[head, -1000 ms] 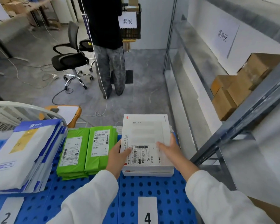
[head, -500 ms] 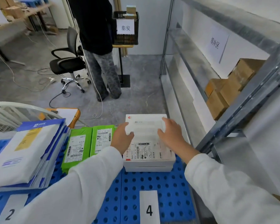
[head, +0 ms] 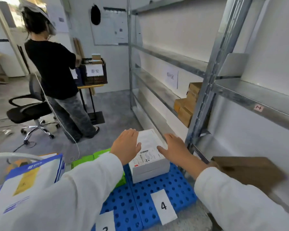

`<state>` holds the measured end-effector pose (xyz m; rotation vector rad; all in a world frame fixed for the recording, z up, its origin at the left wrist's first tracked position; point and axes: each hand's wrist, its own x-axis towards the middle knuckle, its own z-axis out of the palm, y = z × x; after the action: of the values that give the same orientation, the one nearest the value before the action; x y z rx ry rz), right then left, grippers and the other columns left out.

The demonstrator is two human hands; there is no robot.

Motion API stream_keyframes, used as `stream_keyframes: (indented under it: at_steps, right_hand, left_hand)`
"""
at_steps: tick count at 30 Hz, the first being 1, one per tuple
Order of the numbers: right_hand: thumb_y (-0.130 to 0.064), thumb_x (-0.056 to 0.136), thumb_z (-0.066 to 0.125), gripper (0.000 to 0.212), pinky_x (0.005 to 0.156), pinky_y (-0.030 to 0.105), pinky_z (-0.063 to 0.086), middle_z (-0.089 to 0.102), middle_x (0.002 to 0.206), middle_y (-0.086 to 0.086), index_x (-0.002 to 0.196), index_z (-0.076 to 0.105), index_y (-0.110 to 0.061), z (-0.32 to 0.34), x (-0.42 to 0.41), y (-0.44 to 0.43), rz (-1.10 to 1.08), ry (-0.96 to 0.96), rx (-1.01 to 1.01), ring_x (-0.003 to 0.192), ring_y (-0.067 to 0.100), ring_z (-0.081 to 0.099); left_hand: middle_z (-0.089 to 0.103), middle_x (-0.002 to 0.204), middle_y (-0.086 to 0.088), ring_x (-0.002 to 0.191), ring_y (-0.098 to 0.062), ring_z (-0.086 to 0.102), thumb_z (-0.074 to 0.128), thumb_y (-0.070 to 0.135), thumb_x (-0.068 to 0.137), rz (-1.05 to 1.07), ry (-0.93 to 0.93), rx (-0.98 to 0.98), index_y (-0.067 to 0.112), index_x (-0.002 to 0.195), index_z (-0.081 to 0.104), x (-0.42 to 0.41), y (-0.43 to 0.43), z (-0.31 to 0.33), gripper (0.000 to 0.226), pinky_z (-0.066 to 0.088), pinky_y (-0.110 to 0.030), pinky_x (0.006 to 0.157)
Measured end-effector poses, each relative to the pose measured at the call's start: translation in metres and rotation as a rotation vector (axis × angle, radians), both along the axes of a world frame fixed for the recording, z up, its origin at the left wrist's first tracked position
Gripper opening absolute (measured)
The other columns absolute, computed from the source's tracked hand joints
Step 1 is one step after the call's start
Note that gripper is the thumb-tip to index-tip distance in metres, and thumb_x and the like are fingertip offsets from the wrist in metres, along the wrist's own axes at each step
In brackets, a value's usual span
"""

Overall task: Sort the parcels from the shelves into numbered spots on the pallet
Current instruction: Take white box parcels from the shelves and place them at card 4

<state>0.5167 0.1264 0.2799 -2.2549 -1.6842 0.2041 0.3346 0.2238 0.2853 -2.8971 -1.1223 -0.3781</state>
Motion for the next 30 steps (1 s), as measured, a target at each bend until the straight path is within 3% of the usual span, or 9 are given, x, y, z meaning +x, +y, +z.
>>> stream_keyframes:
  at_steps: [7, 11, 13, 20, 24, 26, 30]
  right_hand:
    - [-0.038, 0.095, 0.049, 0.059, 0.107, 0.035, 0.030, 0.035, 0.148, 0.001, 0.145, 0.030, -0.016, -0.001, -0.058, -0.103, -0.156, -0.131, -0.062, 0.129, 0.024, 0.040]
    - [-0.040, 0.093, 0.048, 0.060, 0.116, 0.041, 0.023, 0.032, 0.150, -0.002, 0.145, 0.029, -0.019, 0.011, -0.066, -0.171, -0.248, -0.172, -0.085, 0.138, 0.022, 0.031]
    - [-0.039, 0.092, 0.051, 0.061, 0.118, 0.038, 0.019, 0.033, 0.150, -0.001, 0.145, 0.029, -0.018, 0.022, -0.065, -0.201, -0.296, -0.205, -0.056, 0.139, 0.019, 0.031]
    - [-0.038, 0.092, 0.051, 0.059, 0.119, 0.037, 0.017, 0.033, 0.153, -0.003, 0.146, 0.032, -0.022, 0.055, -0.068, -0.312, -0.486, -0.291, 0.035, 0.139, 0.015, 0.033]
    - [-0.037, 0.093, 0.049, 0.059, 0.121, 0.035, 0.011, 0.031, 0.154, -0.004, 0.147, 0.030, -0.022, 0.063, -0.075, -0.384, -0.587, -0.294, 0.005, 0.141, 0.012, 0.028]
    - [-0.037, 0.094, 0.048, 0.059, 0.120, 0.034, 0.009, 0.030, 0.154, -0.003, 0.148, 0.029, -0.021, 0.066, -0.082, -0.429, -0.660, -0.287, -0.013, 0.142, 0.012, 0.027]
    - [-0.038, 0.095, 0.048, 0.059, 0.120, 0.034, 0.011, 0.029, 0.155, -0.003, 0.148, 0.028, -0.021, 0.063, -0.110, -0.525, -0.819, -0.262, -0.064, 0.142, 0.014, 0.027]
  left_hand:
    - [0.044, 0.141, -0.005, 0.130, -0.022, 0.041, 0.043, 0.036, 0.098, -0.213, 0.039, -0.058, 0.010, 0.134, 0.044, -0.038, -0.054, 0.009, 0.045, 0.039, -0.035, 0.104]
    - [0.046, 0.140, -0.003, 0.127, -0.021, 0.045, 0.042, 0.039, 0.098, -0.325, 0.030, -0.066, 0.012, 0.137, 0.041, -0.028, -0.103, 0.021, 0.047, 0.045, -0.037, 0.098]
    - [0.048, 0.138, -0.003, 0.124, -0.021, 0.048, 0.042, 0.038, 0.099, -0.388, 0.003, -0.047, 0.012, 0.137, 0.042, -0.016, -0.128, 0.033, 0.047, 0.046, -0.036, 0.097]
    - [0.055, 0.125, -0.005, 0.115, -0.023, 0.053, 0.044, 0.035, 0.096, -0.650, -0.086, 0.003, 0.011, 0.129, 0.048, 0.027, -0.226, 0.070, 0.040, 0.047, -0.037, 0.096]
    - [0.043, 0.145, -0.006, 0.132, -0.023, 0.041, 0.044, 0.034, 0.098, -0.774, -0.088, 0.036, 0.010, 0.139, 0.041, 0.040, -0.294, 0.078, 0.047, 0.033, -0.035, 0.109]
    - [0.044, 0.145, -0.005, 0.133, -0.021, 0.040, 0.044, 0.034, 0.098, -0.855, -0.095, 0.064, 0.010, 0.139, 0.041, 0.046, -0.336, 0.080, 0.048, 0.027, -0.030, 0.111]
    - [0.042, 0.147, -0.003, 0.134, -0.020, 0.040, 0.045, 0.038, 0.097, -0.991, -0.073, 0.020, 0.013, 0.143, 0.038, 0.044, -0.423, 0.076, 0.053, 0.031, -0.032, 0.112]
